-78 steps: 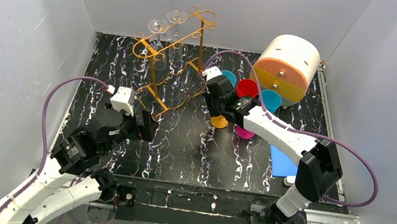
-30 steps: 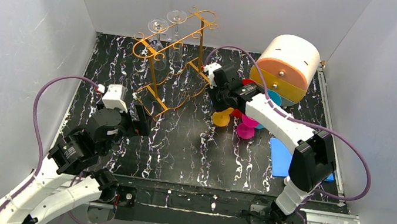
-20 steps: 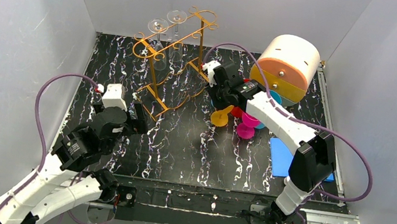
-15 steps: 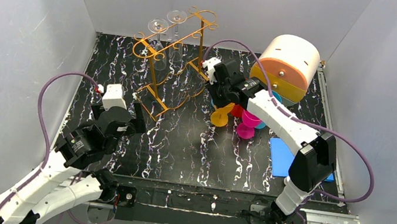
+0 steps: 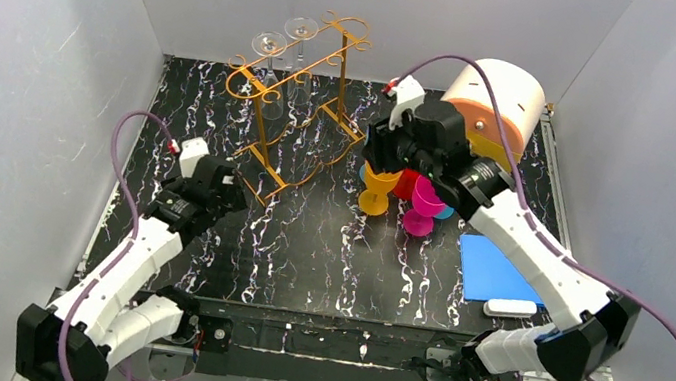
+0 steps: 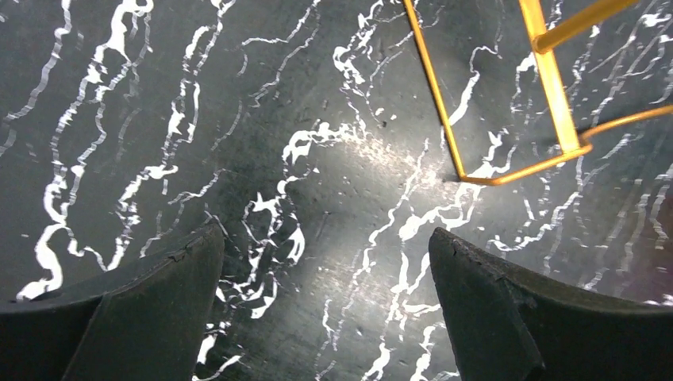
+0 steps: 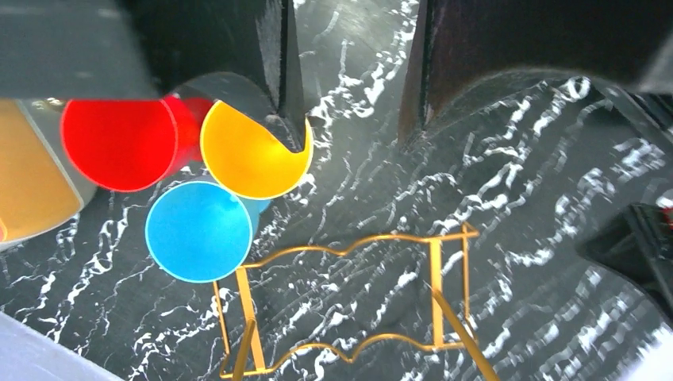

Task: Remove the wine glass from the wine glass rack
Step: Pick up the wine glass from the wine rack.

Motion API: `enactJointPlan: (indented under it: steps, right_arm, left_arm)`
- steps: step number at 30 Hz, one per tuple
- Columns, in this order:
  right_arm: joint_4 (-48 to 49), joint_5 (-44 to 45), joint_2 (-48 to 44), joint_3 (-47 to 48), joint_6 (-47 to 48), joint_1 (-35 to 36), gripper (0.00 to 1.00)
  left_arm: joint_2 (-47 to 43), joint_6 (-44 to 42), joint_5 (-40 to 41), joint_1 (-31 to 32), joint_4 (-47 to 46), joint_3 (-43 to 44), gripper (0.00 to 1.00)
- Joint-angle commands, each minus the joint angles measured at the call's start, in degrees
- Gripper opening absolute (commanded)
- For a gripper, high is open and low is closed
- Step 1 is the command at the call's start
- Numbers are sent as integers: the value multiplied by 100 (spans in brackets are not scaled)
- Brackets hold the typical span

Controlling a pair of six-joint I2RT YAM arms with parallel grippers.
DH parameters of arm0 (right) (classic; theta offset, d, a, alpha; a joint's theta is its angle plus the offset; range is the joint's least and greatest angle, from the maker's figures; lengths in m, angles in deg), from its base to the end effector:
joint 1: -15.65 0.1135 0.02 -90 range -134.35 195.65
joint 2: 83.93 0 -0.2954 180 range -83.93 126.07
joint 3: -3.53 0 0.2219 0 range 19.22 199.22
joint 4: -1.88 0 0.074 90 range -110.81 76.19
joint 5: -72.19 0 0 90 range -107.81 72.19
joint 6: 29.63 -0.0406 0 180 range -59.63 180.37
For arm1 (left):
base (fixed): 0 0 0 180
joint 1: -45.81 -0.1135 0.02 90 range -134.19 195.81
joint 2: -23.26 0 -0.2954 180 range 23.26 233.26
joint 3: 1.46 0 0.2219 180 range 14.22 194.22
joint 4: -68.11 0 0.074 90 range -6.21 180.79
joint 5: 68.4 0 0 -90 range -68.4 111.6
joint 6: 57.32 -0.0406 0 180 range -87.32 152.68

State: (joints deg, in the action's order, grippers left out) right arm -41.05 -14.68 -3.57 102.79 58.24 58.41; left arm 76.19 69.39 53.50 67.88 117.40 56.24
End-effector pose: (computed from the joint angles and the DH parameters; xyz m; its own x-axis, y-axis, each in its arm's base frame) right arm 0.2108 0.1919 0.4300 -0.3226 -0.2478 -0.9135 -0.6297 0.7767 0.0117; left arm 0.1382 -0.0329 0.2916 -0.5029 -0.3437 -0.7931 -0.4126 0.9017 -0.1292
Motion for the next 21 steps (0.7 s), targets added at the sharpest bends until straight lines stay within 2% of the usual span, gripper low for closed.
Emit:
enactJointPlan:
  steps: [1,4,8,13,16,21]
  right_arm:
    - [1172,96,-550,-683,-1314,-14,56]
    - [1394,300,-687,-992,-1709,-14,56]
    - [1317,823,-653,-894,-1709,-20,56]
    - [1088,1393,-485,-545,-1397,-20,58]
    - [1094,1429,-436,-408,-1273,-26,59]
    - [1006,1672,-458,-250,-1190,-28,62]
  left_arm:
    - [-134,-53,-653,-851,-259,320,98]
    - [320,-458,-910,-1471,-119,964,98]
    - [986,-659,-1291,-2125,175,1958,98]
    - [1558,-1094,-1388,-2511,278,3102,98]
    - [2042,-1328,-1629,-2830,432,3853,98]
    - [2690,-1487,-2753,-3125,81,4787,98]
